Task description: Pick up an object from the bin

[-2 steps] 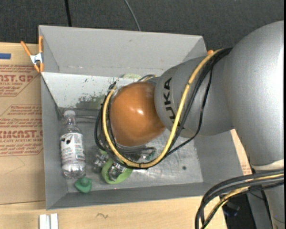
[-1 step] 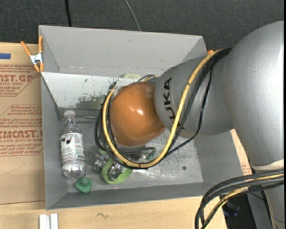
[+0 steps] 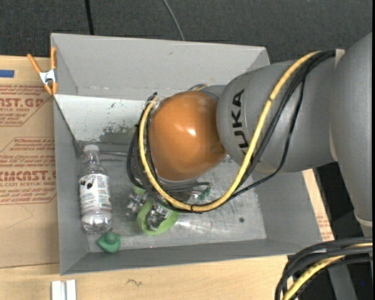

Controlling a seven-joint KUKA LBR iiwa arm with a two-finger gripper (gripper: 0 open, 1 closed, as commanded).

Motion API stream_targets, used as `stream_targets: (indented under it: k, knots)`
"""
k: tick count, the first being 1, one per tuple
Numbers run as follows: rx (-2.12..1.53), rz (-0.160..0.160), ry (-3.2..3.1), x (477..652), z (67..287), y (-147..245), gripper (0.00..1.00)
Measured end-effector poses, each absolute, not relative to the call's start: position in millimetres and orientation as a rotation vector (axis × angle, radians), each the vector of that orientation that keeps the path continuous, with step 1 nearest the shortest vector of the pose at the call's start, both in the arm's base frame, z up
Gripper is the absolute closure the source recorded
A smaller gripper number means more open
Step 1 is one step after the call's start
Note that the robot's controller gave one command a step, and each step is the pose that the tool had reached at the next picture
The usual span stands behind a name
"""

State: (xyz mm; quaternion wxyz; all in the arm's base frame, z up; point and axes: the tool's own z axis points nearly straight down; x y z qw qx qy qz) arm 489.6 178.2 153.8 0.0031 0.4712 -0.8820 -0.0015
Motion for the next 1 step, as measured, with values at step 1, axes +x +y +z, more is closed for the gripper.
stream_targets:
  k: [1]
  knots:
    - [1.449,-0.004,-2.786,510.9,222.6,178.1,1.00]
